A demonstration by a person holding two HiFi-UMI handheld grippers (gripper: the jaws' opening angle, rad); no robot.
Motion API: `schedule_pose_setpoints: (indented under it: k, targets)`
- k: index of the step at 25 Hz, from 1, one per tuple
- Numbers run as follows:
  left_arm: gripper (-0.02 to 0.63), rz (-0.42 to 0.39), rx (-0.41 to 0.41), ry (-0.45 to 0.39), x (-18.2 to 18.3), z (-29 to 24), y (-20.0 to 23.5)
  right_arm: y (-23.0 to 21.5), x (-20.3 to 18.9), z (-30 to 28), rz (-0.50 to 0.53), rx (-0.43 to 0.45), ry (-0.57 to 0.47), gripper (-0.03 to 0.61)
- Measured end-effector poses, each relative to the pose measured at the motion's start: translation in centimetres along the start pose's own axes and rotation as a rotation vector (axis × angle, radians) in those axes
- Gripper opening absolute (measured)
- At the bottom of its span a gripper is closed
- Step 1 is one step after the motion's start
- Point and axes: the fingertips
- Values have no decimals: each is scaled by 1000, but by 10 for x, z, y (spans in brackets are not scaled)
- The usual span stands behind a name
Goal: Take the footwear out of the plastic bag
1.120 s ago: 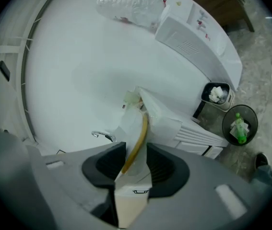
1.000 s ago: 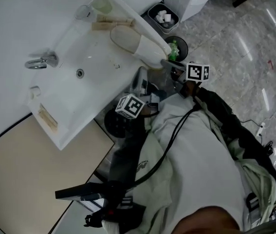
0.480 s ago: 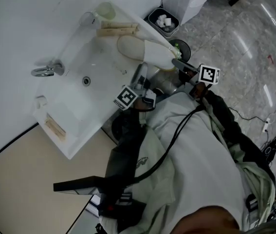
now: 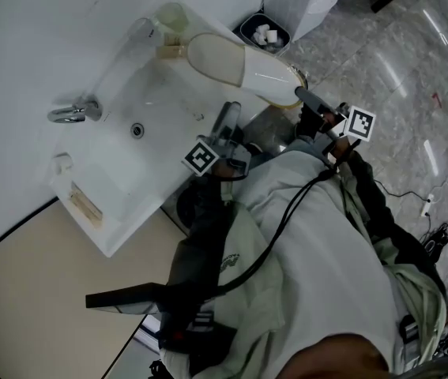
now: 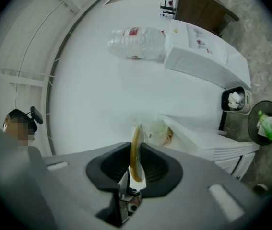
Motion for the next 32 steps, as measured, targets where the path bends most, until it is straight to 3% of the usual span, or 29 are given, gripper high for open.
schedule_pose_setpoints:
  k: [3, 8, 10, 11, 12, 13, 25, 32]
  targets:
    - [413, -55, -63, -43, 20, -9, -23, 30, 0, -6, 52, 63, 52, 64]
    - [414, -108, -169, -160, 53, -9, -62, 38, -11, -7, 81, 80, 117, 64]
    - [398, -107, -151, -198, 63, -9, -59, 39, -13, -6, 84, 89, 136, 64]
    - [351, -107, -133, -211, 67, -9, -56, 40, -13, -6, 85, 97, 145, 64]
    - [254, -109, -115, -219, 70, -9, -52, 42, -14, -6, 86, 105, 153, 64]
    - [196, -110, -102, -223, 72, -10, -50, 43, -14, -5, 86, 110, 160, 64]
    - [160, -88, -100, -246, 68, -23, -60, 35, -10, 6, 143, 32, 143, 66]
    - [172, -167, -75, -225, 66, -34, -70, 46, -7, 19, 155, 49, 114, 66]
Point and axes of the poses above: the fingertips, and each gripper's own axes: z backward along the fingers, y to its left, x out of its top, and after that the axes turned 9 degrees about y, right-handed
